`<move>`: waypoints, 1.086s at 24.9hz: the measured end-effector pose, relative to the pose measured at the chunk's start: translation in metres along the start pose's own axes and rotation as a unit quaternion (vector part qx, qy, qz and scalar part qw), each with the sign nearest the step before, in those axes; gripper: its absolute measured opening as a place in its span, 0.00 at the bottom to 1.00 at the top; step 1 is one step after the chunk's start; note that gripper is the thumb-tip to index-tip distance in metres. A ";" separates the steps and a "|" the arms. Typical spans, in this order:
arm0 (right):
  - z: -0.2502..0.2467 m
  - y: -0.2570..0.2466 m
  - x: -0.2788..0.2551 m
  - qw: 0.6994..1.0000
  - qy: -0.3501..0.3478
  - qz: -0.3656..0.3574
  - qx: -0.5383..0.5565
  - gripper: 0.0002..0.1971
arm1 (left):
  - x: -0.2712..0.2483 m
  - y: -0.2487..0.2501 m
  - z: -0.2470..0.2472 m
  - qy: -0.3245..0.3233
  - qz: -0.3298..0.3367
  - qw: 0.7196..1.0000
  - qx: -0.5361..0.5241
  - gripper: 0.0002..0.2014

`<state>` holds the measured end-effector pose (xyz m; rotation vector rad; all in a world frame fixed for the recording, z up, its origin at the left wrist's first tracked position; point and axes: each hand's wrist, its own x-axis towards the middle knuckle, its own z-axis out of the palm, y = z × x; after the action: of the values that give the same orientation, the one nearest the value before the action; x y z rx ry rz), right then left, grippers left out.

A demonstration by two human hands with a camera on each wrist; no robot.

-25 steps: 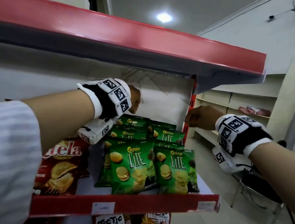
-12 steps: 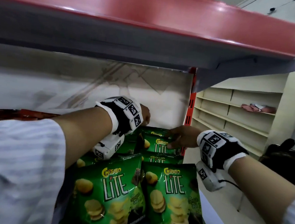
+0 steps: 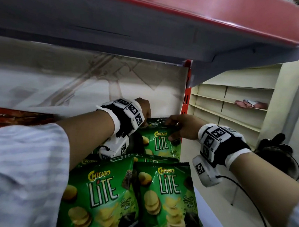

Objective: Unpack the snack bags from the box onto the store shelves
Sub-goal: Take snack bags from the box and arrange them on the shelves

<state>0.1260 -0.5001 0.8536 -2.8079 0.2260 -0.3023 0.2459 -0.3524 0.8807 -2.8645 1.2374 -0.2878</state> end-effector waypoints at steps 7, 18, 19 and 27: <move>0.025 0.001 0.003 1.000 0.012 0.026 -0.011 0.25 | -0.002 0.006 0.000 -0.015 0.040 0.999 -0.021 0.18; 0.019 0.000 -0.006 0.997 0.057 0.039 0.015 0.25 | -0.024 -0.011 -0.015 0.002 0.058 0.993 -0.101 0.13; 0.017 0.001 -0.009 0.996 0.080 0.033 0.010 0.19 | -0.024 -0.011 -0.012 0.019 0.071 0.991 -0.112 0.12; 0.023 -0.003 -0.022 0.989 -0.137 -0.046 -0.012 0.16 | -0.023 0.003 0.001 -0.050 0.093 0.992 -0.063 0.23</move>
<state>0.1107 -0.4861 0.8292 -2.8474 0.0376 0.0669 0.2284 -0.3384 0.8754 -2.7948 1.5420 -0.0656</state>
